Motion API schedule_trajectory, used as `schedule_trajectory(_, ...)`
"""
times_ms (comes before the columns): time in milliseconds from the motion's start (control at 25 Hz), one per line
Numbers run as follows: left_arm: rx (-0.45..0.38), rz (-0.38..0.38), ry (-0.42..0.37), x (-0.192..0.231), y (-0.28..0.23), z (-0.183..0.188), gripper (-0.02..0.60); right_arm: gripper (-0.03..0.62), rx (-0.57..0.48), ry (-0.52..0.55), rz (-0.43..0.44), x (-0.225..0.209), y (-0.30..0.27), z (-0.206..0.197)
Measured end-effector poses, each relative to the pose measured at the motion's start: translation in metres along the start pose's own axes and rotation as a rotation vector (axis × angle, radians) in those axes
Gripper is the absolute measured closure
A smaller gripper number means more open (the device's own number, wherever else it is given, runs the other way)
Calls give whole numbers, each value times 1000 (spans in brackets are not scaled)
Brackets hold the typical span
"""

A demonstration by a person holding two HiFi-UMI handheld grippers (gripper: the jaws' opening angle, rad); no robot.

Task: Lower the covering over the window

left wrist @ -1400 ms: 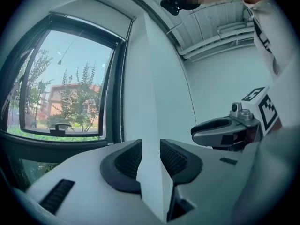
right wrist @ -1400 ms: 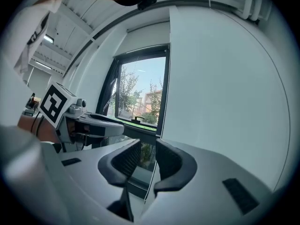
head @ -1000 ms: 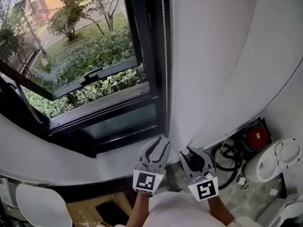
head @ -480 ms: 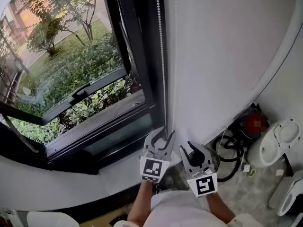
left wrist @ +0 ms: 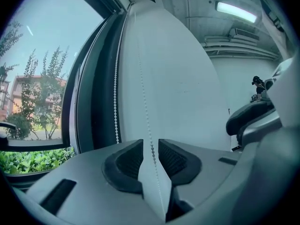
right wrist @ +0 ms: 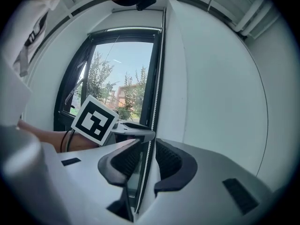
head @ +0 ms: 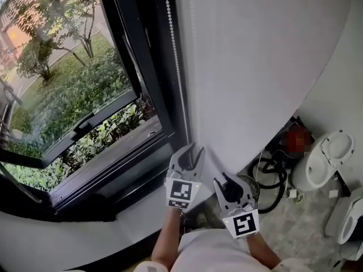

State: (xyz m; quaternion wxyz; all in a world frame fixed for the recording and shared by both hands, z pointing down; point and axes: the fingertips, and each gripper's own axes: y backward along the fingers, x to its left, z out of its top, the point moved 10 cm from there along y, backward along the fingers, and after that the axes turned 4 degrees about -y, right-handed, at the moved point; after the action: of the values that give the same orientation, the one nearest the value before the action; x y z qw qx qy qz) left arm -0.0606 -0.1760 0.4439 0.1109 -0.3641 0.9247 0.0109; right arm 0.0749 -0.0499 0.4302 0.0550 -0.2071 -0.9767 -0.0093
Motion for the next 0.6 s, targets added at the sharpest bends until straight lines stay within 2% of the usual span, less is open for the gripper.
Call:
schedule_trajectory(80,-1,-2,-7,1,-4,-1,481,482,3,4,-10,-1,2,0)
schedule_trajectory(240,-8,1,-14,0,-4,0,558,482,13,18,-11,-1,6,0)
schedule_trajectory(600,-24,-51,21,-9,29,1,565,487,-46,14,70,9,-6,25)
